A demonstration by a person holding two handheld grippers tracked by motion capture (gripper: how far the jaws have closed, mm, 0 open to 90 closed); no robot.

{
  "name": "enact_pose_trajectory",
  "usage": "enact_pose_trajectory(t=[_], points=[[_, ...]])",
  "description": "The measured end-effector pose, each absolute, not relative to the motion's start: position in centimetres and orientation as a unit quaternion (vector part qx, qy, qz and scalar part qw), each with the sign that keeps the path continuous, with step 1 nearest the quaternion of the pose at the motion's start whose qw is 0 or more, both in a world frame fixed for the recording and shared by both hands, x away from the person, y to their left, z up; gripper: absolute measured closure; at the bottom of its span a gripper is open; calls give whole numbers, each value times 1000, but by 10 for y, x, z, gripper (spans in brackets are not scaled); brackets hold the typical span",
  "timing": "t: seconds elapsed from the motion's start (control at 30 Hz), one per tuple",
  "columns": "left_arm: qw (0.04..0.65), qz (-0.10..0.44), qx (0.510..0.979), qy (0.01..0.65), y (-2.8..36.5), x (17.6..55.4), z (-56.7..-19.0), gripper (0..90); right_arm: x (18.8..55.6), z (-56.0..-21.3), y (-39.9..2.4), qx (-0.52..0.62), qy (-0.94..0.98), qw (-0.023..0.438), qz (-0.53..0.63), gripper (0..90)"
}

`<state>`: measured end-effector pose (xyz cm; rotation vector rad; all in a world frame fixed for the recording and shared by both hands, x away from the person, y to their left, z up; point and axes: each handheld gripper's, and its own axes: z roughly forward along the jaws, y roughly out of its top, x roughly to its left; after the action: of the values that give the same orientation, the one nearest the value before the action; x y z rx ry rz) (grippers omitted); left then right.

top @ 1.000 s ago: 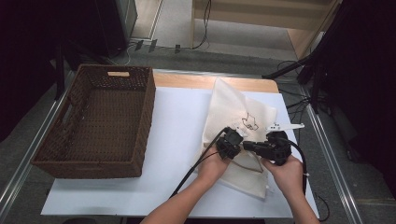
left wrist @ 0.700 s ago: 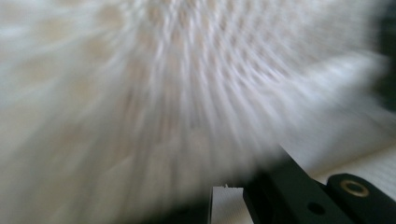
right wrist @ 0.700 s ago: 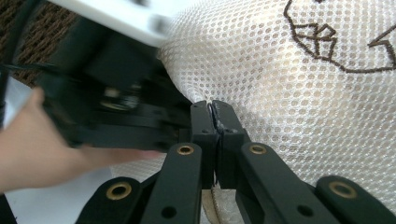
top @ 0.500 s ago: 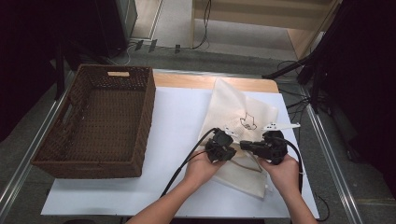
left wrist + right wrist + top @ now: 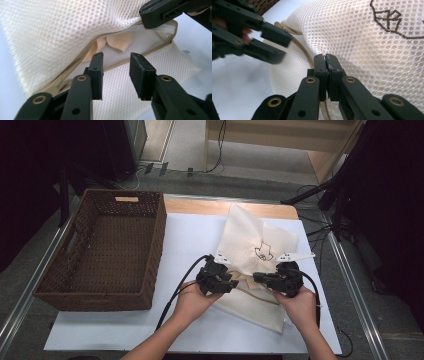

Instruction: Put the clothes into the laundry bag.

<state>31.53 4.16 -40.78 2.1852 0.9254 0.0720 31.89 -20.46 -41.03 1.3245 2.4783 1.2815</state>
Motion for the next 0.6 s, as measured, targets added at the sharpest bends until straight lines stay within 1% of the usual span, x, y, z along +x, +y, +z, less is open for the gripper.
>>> enact_pose_trajectory(t=[0.1, 0.2, 0.4, 0.47, 0.6], points=[[378, 34, 849, 368, 50, 313, -405, 590, 319, -411, -205, 429, 801, 25, 416, 887], [383, 41, 845, 371, 58, 311, -403, 587, 319, -411, -206, 430, 800, 26, 418, 886], [377, 55, 844, 379, 72, 308, -402, 524, 319, -411, -206, 429, 800, 24, 419, 886], [369, 63, 844, 384, 75, 308, -404, 516, 319, -411, -206, 428, 800, 23, 419, 886], [359, 63, 841, 400, 84, 310, -412, 517, 318, -410, -206, 425, 801, 22, 421, 887]])
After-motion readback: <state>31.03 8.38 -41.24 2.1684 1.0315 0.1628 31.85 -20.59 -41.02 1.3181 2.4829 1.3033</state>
